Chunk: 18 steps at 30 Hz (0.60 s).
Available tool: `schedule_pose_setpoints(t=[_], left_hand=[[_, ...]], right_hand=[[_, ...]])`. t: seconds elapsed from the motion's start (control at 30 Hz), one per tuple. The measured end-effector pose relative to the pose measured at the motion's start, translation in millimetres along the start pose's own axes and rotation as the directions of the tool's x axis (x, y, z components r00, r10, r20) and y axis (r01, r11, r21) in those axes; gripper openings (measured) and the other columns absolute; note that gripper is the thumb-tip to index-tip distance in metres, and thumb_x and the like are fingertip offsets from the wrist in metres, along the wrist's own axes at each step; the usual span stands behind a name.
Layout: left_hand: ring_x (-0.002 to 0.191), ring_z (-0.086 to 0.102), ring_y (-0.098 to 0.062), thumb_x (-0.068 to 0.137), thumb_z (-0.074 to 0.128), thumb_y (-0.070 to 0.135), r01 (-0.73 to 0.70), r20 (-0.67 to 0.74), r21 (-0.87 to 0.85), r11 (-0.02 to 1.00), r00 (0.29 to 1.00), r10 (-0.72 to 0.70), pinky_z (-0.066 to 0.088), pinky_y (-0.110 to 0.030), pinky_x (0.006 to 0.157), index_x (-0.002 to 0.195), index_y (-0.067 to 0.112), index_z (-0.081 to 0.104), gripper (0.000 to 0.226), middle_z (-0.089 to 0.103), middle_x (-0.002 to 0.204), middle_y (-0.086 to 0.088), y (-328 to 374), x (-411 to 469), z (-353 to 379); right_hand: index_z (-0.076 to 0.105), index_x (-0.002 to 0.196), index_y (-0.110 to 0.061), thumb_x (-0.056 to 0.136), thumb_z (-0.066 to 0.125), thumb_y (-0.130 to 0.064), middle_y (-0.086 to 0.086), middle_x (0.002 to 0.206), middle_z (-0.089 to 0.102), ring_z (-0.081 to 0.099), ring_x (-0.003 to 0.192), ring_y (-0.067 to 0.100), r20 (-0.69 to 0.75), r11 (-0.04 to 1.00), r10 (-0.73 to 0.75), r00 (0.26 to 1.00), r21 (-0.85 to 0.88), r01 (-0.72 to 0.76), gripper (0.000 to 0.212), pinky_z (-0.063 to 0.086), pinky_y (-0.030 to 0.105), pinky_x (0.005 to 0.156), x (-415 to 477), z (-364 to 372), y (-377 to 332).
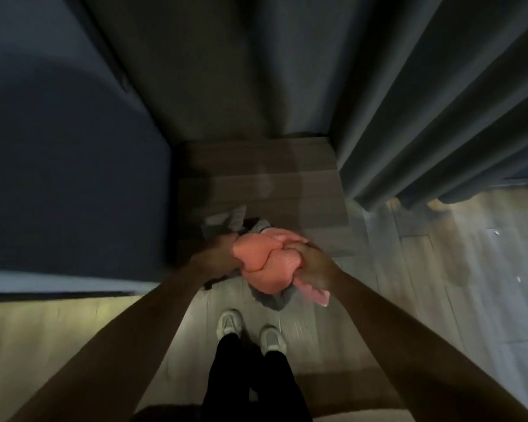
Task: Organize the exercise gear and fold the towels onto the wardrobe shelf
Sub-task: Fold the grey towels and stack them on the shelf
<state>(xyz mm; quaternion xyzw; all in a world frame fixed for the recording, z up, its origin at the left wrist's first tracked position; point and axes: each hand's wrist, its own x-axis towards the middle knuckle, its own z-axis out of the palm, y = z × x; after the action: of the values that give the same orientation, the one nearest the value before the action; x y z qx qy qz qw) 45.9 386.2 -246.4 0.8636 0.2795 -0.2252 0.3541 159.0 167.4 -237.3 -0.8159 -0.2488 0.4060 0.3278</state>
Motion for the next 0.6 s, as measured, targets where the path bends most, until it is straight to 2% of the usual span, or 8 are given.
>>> schedule_pose_setpoints(t=[0.07,0.13,0.17,0.23,0.37,0.43,0.53,0.6], left_hand=[[0.076,0.071,-0.02,0.084,0.065,0.04,0.005,0.002,-0.094,0.996,1.0,-0.005,0.059,-0.031,0.067,0.099,0.021,0.065,0.024,0.073,0.089,0.002,7.0,-48.1,0.2],[0.062,0.071,-0.02,0.083,0.063,0.041,0.027,-0.003,-0.195,0.98,1.0,-0.028,0.057,-0.03,0.054,0.086,0.021,0.066,0.02,0.072,0.072,0.002,5.0,-93.9,5.3],[0.069,0.071,-0.02,0.083,0.066,0.037,0.052,-0.013,-0.211,0.976,0.998,-0.056,0.056,-0.028,0.06,0.09,0.019,0.068,0.02,0.073,0.076,0.001,3.4,-113.8,6.6],[0.081,0.071,-0.02,0.082,0.068,0.037,0.121,0.009,-0.21,0.97,0.993,-0.121,0.054,-0.026,0.071,0.098,0.02,0.068,0.024,0.073,0.087,0.0,-4.7,-149.7,8.1],[0.054,0.068,-0.016,0.075,0.063,0.045,0.164,-0.074,-0.298,0.94,0.978,-0.194,0.059,-0.029,0.056,0.079,0.022,0.064,0.023,0.071,0.063,0.001,-25.4,-212.9,5.6],[0.053,0.067,-0.015,0.067,0.065,0.042,0.18,-0.166,-0.382,0.907,0.952,-0.259,0.054,-0.02,0.049,0.08,0.023,0.062,0.023,0.07,0.061,0.001,-42.1,-244.9,1.5],[0.078,0.069,-0.02,0.057,0.064,0.043,0.211,-0.262,-0.47,0.857,0.894,-0.364,0.056,-0.028,0.069,0.099,0.02,0.065,0.047,0.072,0.084,-0.001,-76.1,-285.3,-1.9],[0.082,0.066,-0.019,0.055,0.063,0.045,0.205,-0.309,-0.554,0.807,0.85,-0.428,0.052,-0.029,0.073,0.098,0.024,0.063,0.048,0.07,0.09,-0.001,-102.0,-310.4,-2.5]], right_hand=[[0.054,0.13,-0.02,0.085,0.06,0.007,-0.019,0.102,0.054,0.056,0.083,-0.02,0.093,0.999,0.011,0.996,0.037,-0.014,0.053,0.04,-0.003,0.066,-30.5,-3.8,-14.2],[0.06,0.118,-0.024,0.085,0.066,0.002,-0.012,0.109,0.059,0.06,0.099,0.003,0.105,1.0,-0.029,0.994,0.006,0.028,0.043,0.041,0.002,0.078,-60.4,-1.2,-25.3],[0.061,0.116,-0.021,0.084,0.07,-0.001,-0.009,0.115,0.059,0.058,0.108,0.012,0.119,0.997,-0.069,0.991,0.024,0.067,0.039,0.039,0.003,0.086,-74.2,0.6,-31.1],[0.061,0.121,-0.013,0.078,0.076,-0.01,-0.007,0.121,0.056,0.056,0.114,0.013,0.155,0.99,-0.136,0.978,-0.02,0.141,0.046,0.034,0.002,0.091,-87.6,5.6,-42.3],[0.058,0.123,-0.021,0.075,0.072,0.0,-0.008,0.122,0.056,0.055,0.115,0.014,0.29,0.956,-0.24,0.927,-0.097,0.278,0.054,0.037,0.006,0.092,-102.4,36.3,-70.5],[0.059,0.123,-0.018,0.075,0.071,0.003,-0.004,0.124,0.057,0.056,0.117,0.017,0.331,0.934,-0.288,0.898,-0.11,0.34,0.055,0.039,0.015,0.096,-101.8,55.2,-90.6],[0.059,0.126,-0.013,0.072,0.068,0.006,-0.003,0.126,0.056,0.054,0.116,0.014,0.406,0.902,-0.332,0.852,-0.129,0.413,0.057,0.036,0.009,0.093,-101.8,91.0,-128.8],[0.059,0.126,-0.012,0.07,0.067,-0.001,0.001,0.128,0.058,0.053,0.115,0.011,0.44,0.877,-0.371,0.818,-0.124,0.465,0.058,0.036,0.009,0.093,-101.1,120.9,-155.8]])
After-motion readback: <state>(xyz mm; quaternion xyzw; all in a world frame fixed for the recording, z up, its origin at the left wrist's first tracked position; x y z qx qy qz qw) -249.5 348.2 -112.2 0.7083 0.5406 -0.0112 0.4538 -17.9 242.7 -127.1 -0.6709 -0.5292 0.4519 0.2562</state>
